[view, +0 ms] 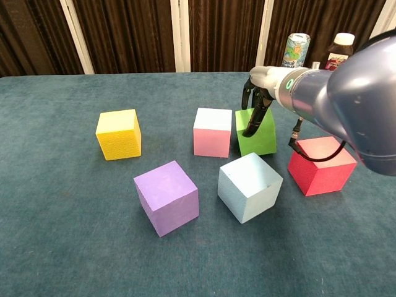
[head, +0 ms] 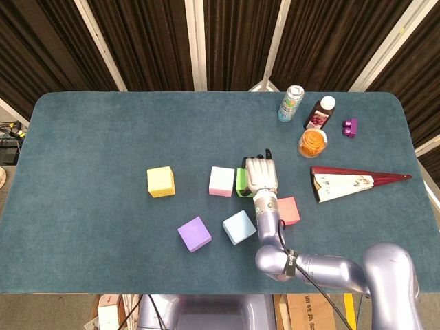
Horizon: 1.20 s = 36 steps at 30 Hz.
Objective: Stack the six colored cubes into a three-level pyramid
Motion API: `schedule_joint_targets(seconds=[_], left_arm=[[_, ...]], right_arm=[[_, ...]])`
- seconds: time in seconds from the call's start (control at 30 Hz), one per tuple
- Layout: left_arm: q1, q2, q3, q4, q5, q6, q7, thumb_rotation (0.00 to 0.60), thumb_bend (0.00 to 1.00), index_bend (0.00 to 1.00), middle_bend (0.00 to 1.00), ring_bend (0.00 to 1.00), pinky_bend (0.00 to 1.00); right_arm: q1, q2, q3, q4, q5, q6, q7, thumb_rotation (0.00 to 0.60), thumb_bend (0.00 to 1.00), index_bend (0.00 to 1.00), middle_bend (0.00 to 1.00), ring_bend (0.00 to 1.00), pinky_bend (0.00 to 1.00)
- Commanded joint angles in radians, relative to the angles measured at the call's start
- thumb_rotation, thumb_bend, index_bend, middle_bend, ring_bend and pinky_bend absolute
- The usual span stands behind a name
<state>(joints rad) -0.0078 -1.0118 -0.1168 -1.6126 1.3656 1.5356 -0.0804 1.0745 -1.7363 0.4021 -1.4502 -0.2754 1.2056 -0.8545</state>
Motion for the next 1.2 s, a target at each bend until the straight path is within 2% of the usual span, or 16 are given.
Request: schedule_joint_targets(seconds=[0.03,0.4,0.87,1.2], left_arm=[[0.000,0.000,0.000,0.000,-0.001,0.000,0.000,0.600,0.38,0.03,0.00,0.00,0.00],[-0.003,-0.001,-0.001,0.000,-0.005,-0.006,0.003,0.600,0.38,0.04,0.00,0.00,0.00],[-0.002,-0.001,0.001,-0.004,-0.004,-0.005,0.004,0.600,0.38,0.04,0.00,0.00,0.00],[-0.006,0.002,-0.002,-0.001,-0.008,-0.013,-0.005,0.600,0.38,0.04,0.00,0.00,0.00]], right_arm=[[0.003,-0.004,0.007,0.008,-0.001,-0.002,0.001,0.600,0.23,0.43,0.46,0.24,0.00],[-0.002,0.006,0.029,0.012,0.007,-0.005,0.003,0.600,0.23,0.43,0.46,0.24,0.00],[-0.009,0.019,0.069,-0.044,0.034,-0.017,0.038,0.600,0.23,0.43,0.46,0.25,0.00],[0.002,-0.008,0.083,-0.013,0.032,-0.025,0.074,0.600,0.23,0.43,0.47,0.25,0.00]])
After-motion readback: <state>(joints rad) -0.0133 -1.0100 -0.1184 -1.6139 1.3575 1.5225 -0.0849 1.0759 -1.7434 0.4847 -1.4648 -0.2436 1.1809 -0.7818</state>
